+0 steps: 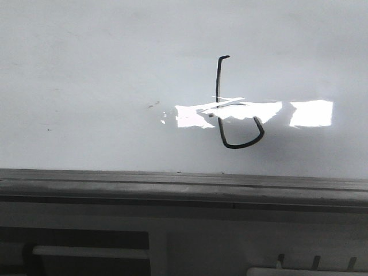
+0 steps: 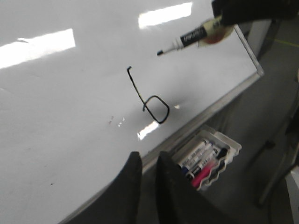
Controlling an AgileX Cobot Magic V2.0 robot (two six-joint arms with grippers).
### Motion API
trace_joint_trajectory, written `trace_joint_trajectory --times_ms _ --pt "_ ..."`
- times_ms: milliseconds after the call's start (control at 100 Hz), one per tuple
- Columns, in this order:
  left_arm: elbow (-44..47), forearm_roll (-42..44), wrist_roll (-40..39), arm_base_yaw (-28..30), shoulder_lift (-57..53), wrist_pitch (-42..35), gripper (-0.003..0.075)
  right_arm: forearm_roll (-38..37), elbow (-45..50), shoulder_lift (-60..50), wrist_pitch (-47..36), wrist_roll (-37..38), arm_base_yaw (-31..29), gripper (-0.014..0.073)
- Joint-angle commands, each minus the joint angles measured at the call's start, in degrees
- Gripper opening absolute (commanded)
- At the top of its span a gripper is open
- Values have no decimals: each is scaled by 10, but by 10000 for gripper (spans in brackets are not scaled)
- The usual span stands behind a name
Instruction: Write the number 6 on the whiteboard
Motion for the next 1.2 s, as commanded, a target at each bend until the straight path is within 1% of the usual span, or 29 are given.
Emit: trace_joint_trajectory --times_ms 0,50,100,190,250,350,420,570,640,790,910,1020,1130,1190 --pt "-39 -17 39 0 44 17 300 -7 -20 -8 -2 -13 4 -60" --pt "-54 -17 65 -1 79 38 374 -7 -18 -7 21 -16 4 -60" --pt "-70 -20 96 -1 111 60 410 -7 -18 0 44 -20 4 -62" --pt "-99 -32 165 -1 171 98 410 -4 -18 16 68 -21 4 -64" --pt "-116 -50 217 -1 207 123 410 0 -18 28 75 -36 12 -64" --pt "-145 -95 293 -1 263 164 410 2 -18 51 85 -60 44 -64" --pt "-161 -119 318 -5 296 182 410 2 -18 66 86 -60 72 -64" --pt "-186 -123 335 -46 347 184 410 2 -18 86 66 -60 113 -64" --pt "-194 -118 348 -72 364 183 410 2 -18 91 55 -60 119 -64" --pt "-204 -112 350 -117 391 152 410 3 -18 94 48 -60 119 -64" --pt "-204 -112 350 -128 405 132 410 12 -18 94 48 -60 119 -64" --pt "-204 -119 350 -130 416 132 410 26 -18 94 48 -60 120 -64" --pt "-204 -125 350 -130 425 124 410 26 -18 94 43 -60 135 -64" --pt "-205 -126 350 -130 428 117 393 26 -18 94 38 -60 146 -64"
